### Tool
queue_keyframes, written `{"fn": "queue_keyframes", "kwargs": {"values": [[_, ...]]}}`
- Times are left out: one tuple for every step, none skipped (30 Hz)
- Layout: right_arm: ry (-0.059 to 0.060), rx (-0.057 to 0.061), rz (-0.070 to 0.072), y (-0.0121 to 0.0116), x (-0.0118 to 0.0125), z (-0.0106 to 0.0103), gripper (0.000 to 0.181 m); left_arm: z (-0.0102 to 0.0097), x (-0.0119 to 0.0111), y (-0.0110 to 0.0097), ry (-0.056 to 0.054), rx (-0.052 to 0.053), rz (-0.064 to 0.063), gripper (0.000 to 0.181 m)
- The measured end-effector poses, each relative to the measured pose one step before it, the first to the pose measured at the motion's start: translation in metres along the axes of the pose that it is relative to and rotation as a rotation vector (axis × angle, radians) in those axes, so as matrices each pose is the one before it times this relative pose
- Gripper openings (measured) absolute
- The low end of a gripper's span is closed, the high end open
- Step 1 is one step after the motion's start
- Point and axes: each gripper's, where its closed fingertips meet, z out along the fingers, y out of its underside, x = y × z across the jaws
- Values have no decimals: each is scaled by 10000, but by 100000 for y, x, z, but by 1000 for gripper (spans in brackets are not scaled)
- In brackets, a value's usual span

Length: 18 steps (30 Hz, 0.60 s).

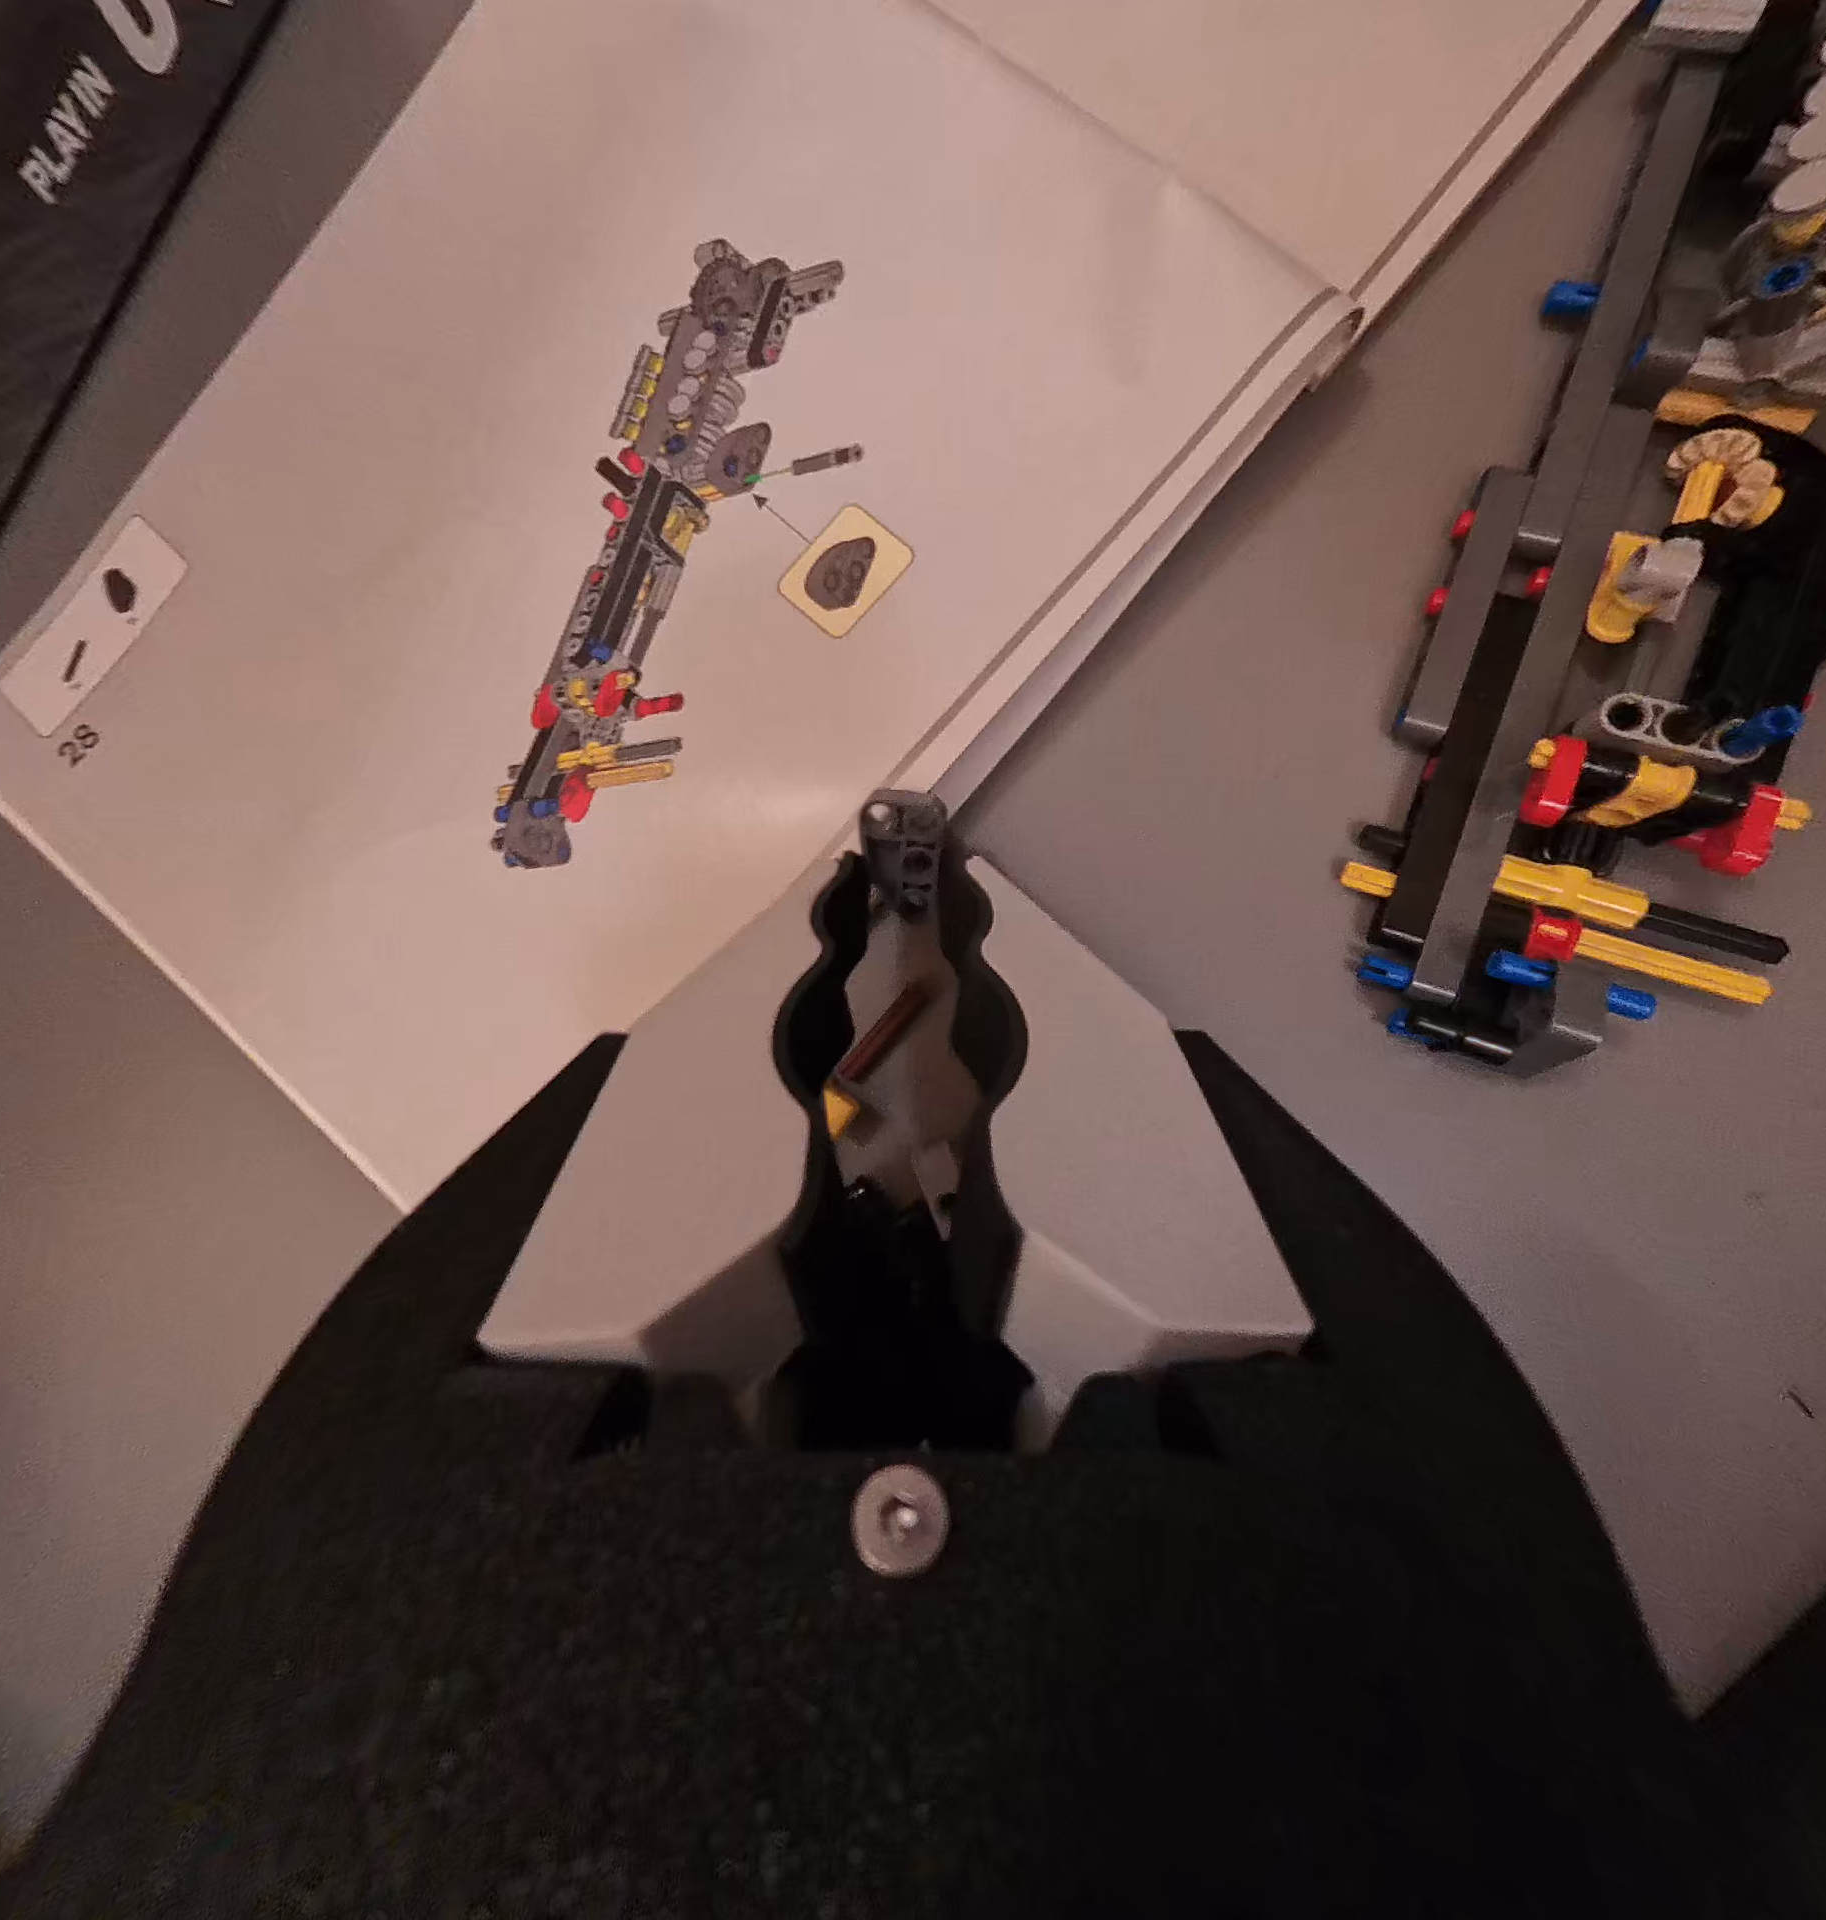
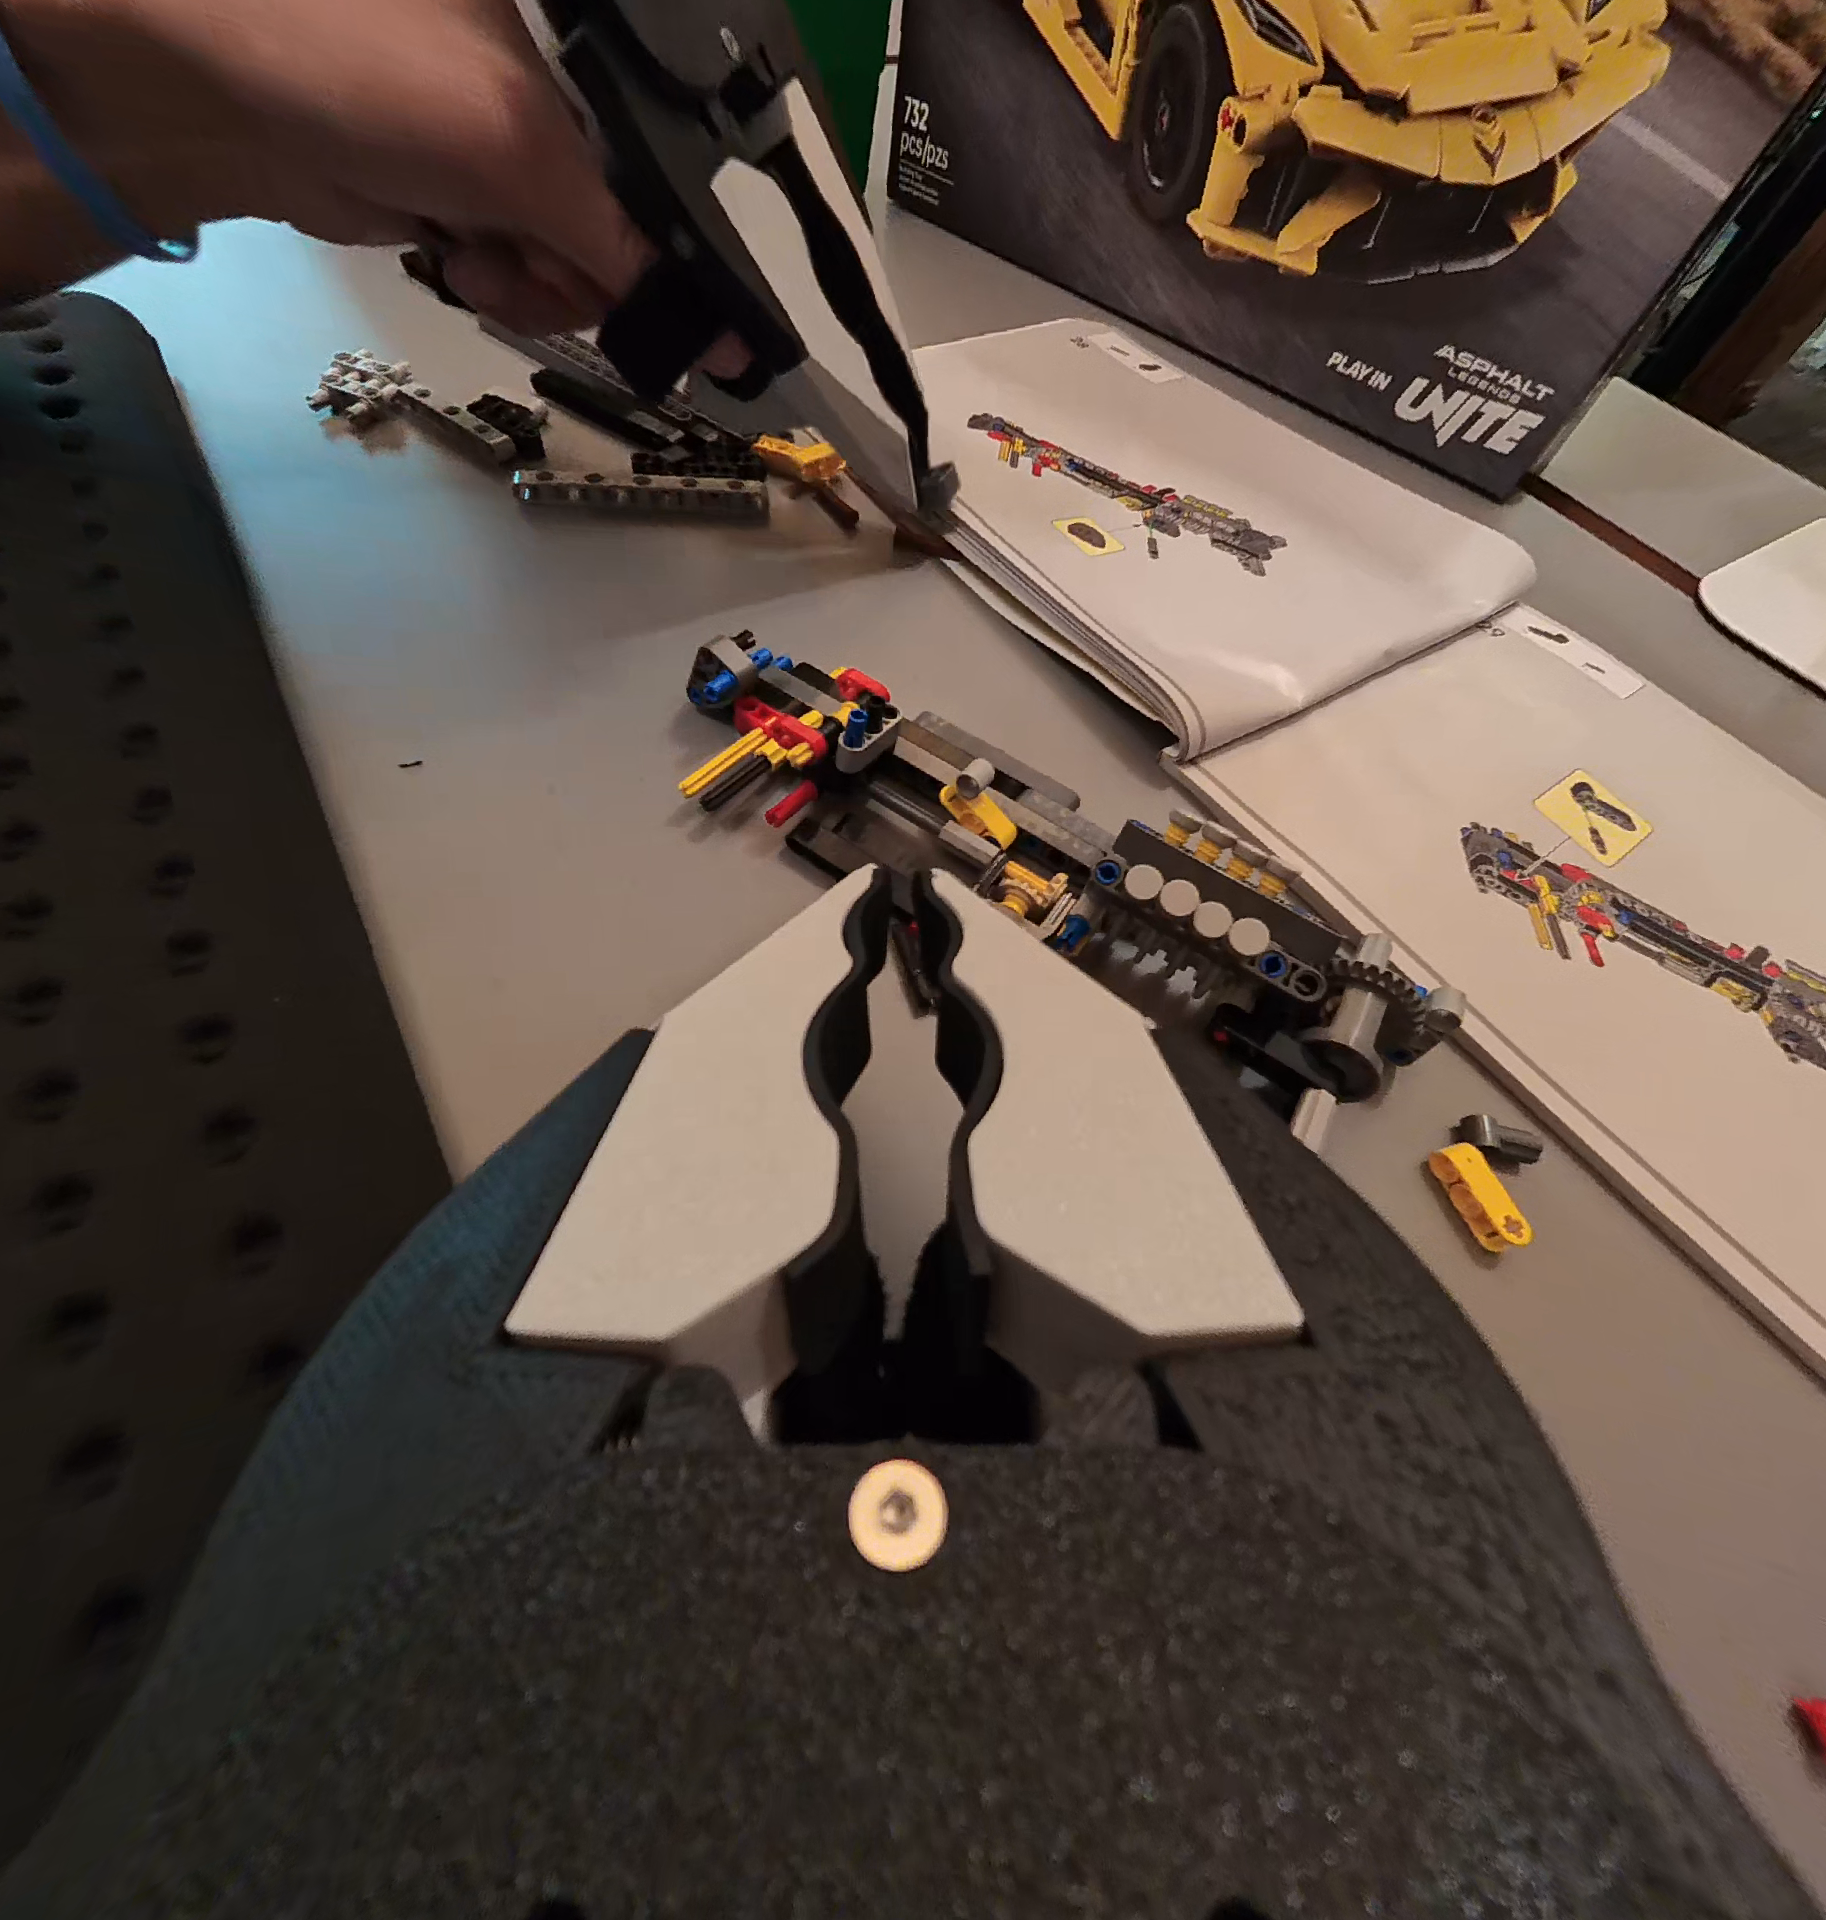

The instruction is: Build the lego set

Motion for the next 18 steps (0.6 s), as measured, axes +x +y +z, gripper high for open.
{"fn": "queue_keyframes", "kwargs": {"values": [[-23,-16,-8,32,-45,10,4,132,146,31,27,-40,95,11],[-7,4,-17,3,-38,-26,4,139,74,213,-52,-127,124,11],[1,25,-18,-32,-28,-24,4,124,118,299,-38,-148,138,12],[-8,22,-6,-27,-27,-22,4,-4,248,145,23,-26,120,12],[-22,-1,13,15,-23,-1,4,-169,407,159,130,-44,100,12],[-25,-16,26,26,-5,19,4,-278,463,310,183,-160,109,11],[-24,-13,26,31,-17,19,4,-332,387,388,113,-206,154,12],[-20,1,15,5,-11,-6,4,-307,230,425,-1,-196,179,12],[-2,16,-1,-19,-11,-20,4,-294,145,349,-36,-124,152,11],[17,25,-9,-49,12,-28,4,-304,-25,153,-78,-17,65,11],[12,31,-3,-48,22,-15,4,-358,-121,11,-37,50,-15,11],[-6,0,19,1,22,9,4,-411,-69,-16,91,42,-53,11],[-12,-26,40,45,28,30,4,-500,-145,-44,105,53,-67,11],[2,-21,41,26,60,36,4,-610,-344,-130,33,101,-78,12],[15,-10,27,8,74,23,4,-727,-413,-261,45,198,-125,12],[25,-3,14,2,77,37,4,-728,-580,-462,-6,302,-211,12],[38,-22,11,5,92,72,4,-535,-639,-668,-1,345,-253,12],[50,-59,11,29,122,132,4,-167,-443,-851,110,352,-191,12]]}}
